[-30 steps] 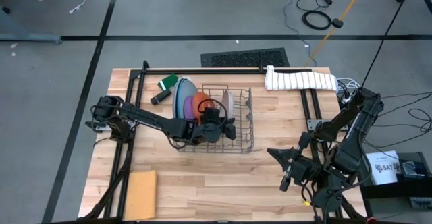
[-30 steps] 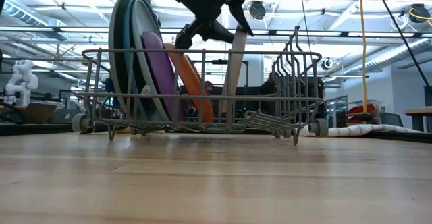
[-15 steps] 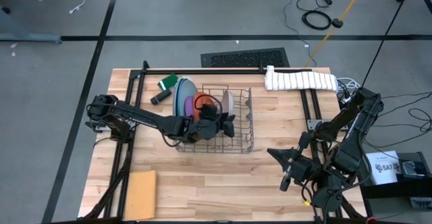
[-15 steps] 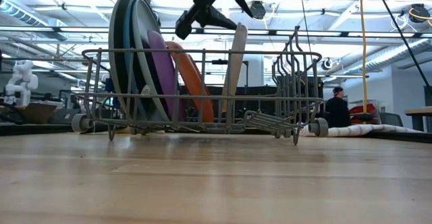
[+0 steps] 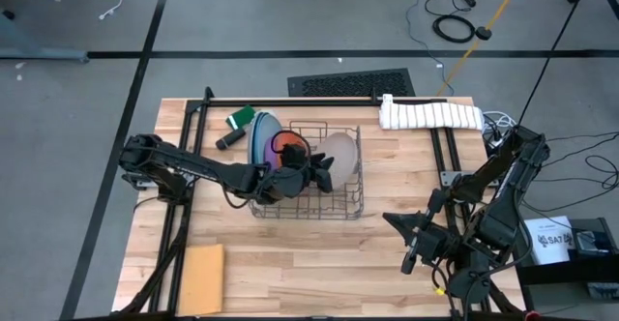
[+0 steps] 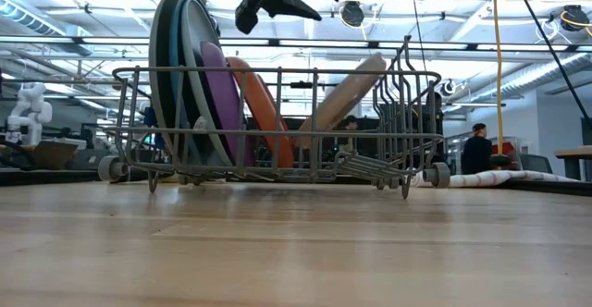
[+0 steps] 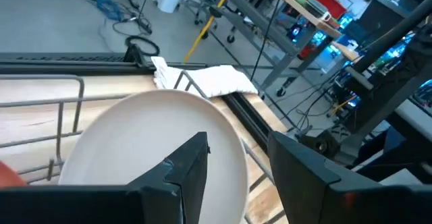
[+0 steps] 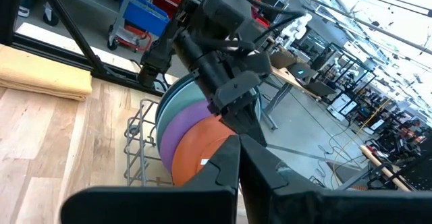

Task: Sort dishes
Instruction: Put the white plate into the green dish rack

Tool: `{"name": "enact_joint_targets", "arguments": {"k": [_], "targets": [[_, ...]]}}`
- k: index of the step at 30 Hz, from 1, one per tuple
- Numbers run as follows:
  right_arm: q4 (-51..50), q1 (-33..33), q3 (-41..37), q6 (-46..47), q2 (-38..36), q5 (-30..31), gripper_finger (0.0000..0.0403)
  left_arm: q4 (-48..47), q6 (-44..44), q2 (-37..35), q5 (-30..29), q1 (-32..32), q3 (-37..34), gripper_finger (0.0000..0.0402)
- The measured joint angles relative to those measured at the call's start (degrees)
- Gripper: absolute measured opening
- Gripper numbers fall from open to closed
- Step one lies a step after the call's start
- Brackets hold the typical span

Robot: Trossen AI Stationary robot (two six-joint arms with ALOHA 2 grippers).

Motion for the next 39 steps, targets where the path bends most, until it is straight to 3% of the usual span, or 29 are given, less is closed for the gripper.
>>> {"name": "enact_joint_targets", "arguments": {"k": [6,12,18,24,28,35,39], "targets": [[0.02,0.0,0.0,0.0,0.0,-1.23,0.0,0.44,4.02,-0.68,0.77,-0.02,0.0,0.0157],[0.0,-0.04,0.0,-0.15,0.0,-1.23,0.0,0.47,18.03,-0.65,14.93,0.61,0.0,0.0157],[0.0,-0.11,0.0,-0.15,0.0,-1.23,0.0,-3.15,31.48,-0.65,17.35,-0.66,4.35,0.0157],[0.0,-1.03,0.0,-0.2,0.0,-1.35,0.0,-18.85,29.5,0.29,21.08,-0.34,9.5,0.0157],[0.02,-1.55,0.0,-0.2,0.0,-1.72,0.0,-19.56,29.52,2.22,25.5,-0.54,9.66,0.0157],[0.13,-1.81,0.0,-0.2,0.0,-2.94,0.0,-19.58,31.51,5.51,25.54,-0.52,9.64,0.0161],[0.07,-1.84,0.0,-0.2,0.0,-2.96,0.0,-19.55,33.95,5.9,25.1,-0.68,9.64,0.0187]]}}
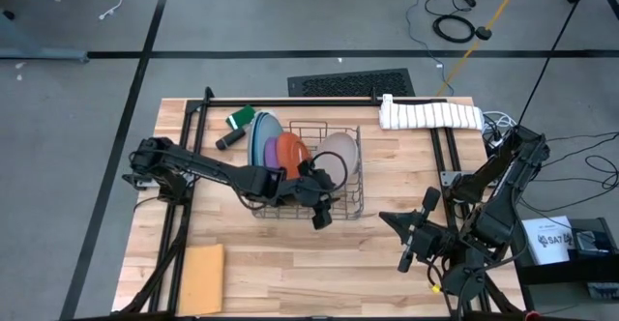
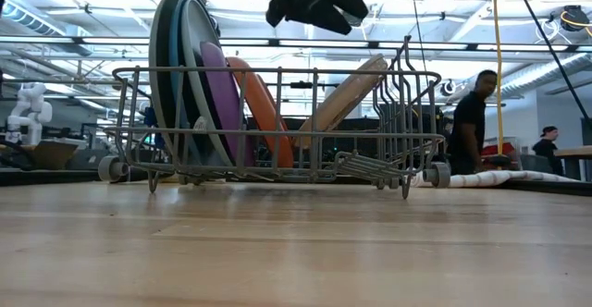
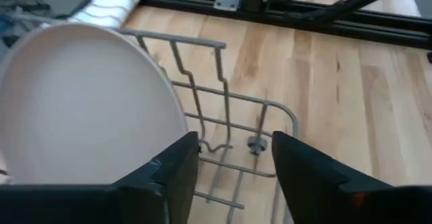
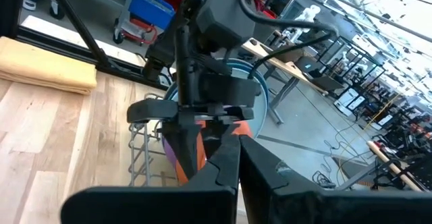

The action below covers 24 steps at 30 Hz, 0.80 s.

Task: Sort dishes
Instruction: Put the white plate into the green dish rack

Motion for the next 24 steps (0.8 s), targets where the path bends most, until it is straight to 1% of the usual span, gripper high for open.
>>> {"name": "enact_joint_targets", "arguments": {"k": [5,8,14,18,24], "targets": [[-0.01,0.0,0.0,0.0,0.0,0.0,0.0,0.03,2.9,0.16,-3.87,0.11,0.0,0.0233],[-0.03,0.0,0.0,0.0,0.0,0.0,0.0,0.26,3.49,1.43,-4.95,0.86,0.01,0.025],[0.01,0.0,0.0,0.0,0.0,0.0,0.0,2.61,3.2,3.43,-5.34,1.28,-0.02,0.0253],[-0.05,0.0,0.0,0.0,0.0,0.02,0.0,2.02,3.25,4.33,-7.06,1.68,-0.01,0.0253],[-0.05,0.0,0.0,0.0,0.0,0.02,0.0,2.84,3.3,6.48,-7.25,2.4,-0.04,0.0253]]}}
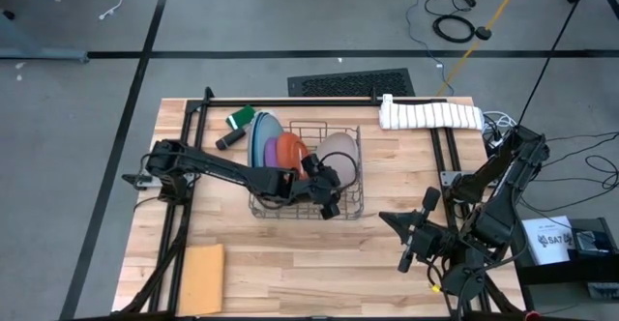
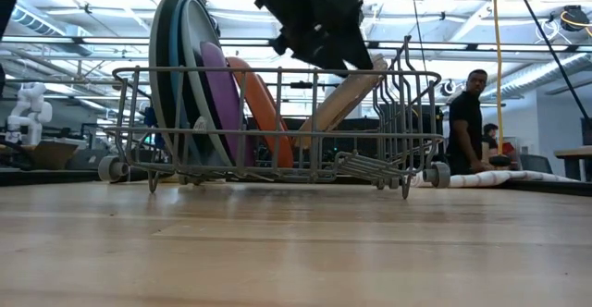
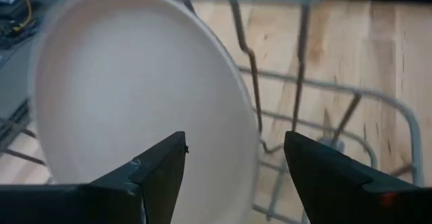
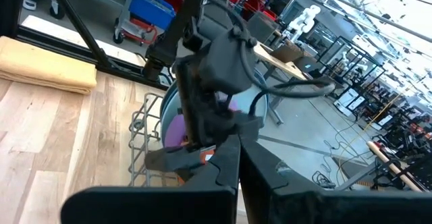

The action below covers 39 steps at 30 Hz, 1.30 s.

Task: Sort dishes
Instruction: Put the white plate into the green dish rack

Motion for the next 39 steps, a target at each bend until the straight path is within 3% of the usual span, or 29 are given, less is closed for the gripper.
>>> {"name": "enact_joint_targets", "arguments": {"k": [4,8,19,29,33,39], "targets": [[-0.02,0.0,0.0,0.0,0.0,0.0,0.0,0.67,-0.11,0.76,-0.51,-0.05,0.0,0.0244],[-0.06,0.0,0.0,0.0,0.0,0.0,0.0,0.79,-0.31,1.59,-2.04,0.55,0.02,0.0206],[-0.04,0.0,0.0,0.0,0.0,0.0,0.0,0.53,-1.85,1.98,-2.21,1.59,0.01,0.0014],[-0.06,0.0,0.0,0.0,0.0,0.03,0.0,4.94,-10.86,-3.68,2.22,1.85,0.0,0.0003],[-0.15,0.0,0.0,0.0,0.0,0.02,0.0,11.55,-10.86,-7.32,2.61,0.91,0.0,0.0002],[-0.03,0.09,0.0,0.03,0.0,0.02,0.0,26.55,-13.86,-10.41,9.0,0.6,-4.03,0.0001]]}}
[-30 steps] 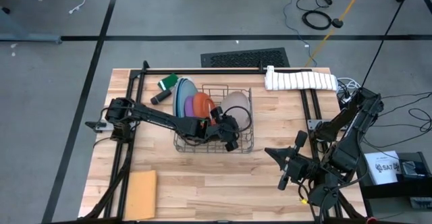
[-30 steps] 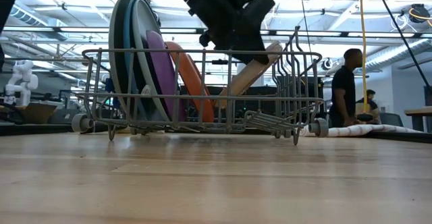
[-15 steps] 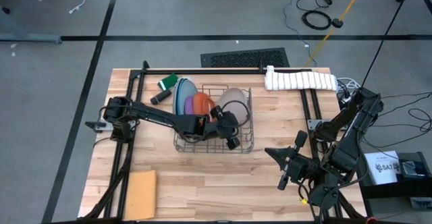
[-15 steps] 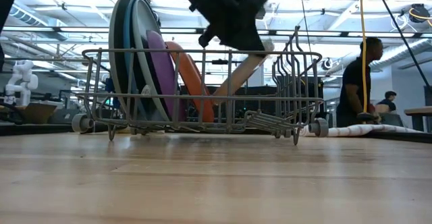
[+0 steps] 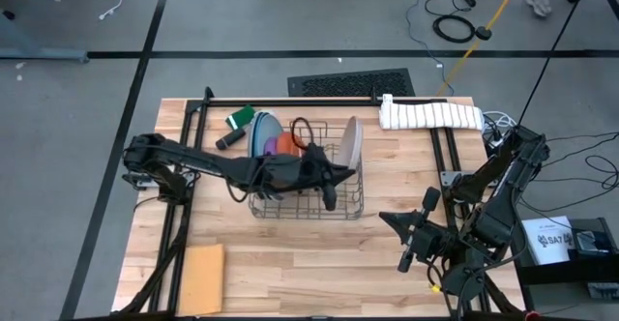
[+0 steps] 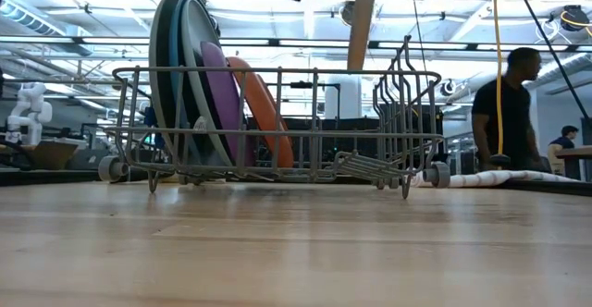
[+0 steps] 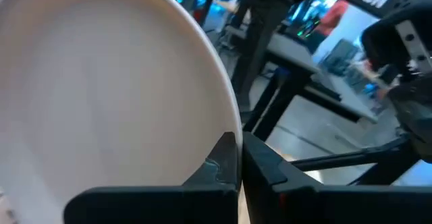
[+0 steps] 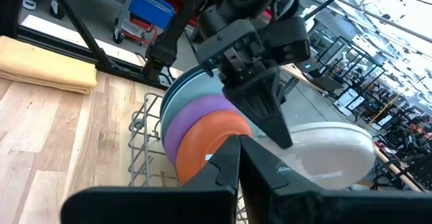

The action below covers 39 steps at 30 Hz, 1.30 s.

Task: Sort dishes
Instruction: Put the white plate into the green dish rack

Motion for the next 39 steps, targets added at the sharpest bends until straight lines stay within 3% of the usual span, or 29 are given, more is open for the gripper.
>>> {"name": "enact_joint_targets", "arguments": {"k": [14,22,30,39], "targets": [[0.1,-0.02,0.0,0.31,0.0,-1.57,0.0,22.01,-13.5,-3.68,-2.71,0.76,-23.13,0.0],[0.09,-0.17,0.0,0.34,0.0,-1.56,0.0,19.5,-16.07,-9.2,-6.15,0.76,-27.65,0.0],[0.12,-0.17,0.0,0.34,0.0,-1.53,0.0,25.73,-18.0,-8.4,-6.46,0.31,-31.03,0.0],[0.1,-0.17,0.0,0.31,0.0,-1.5,0.0,24.42,-19.31,-8.36,-5.92,0.43,-31.4,0.0]]}}
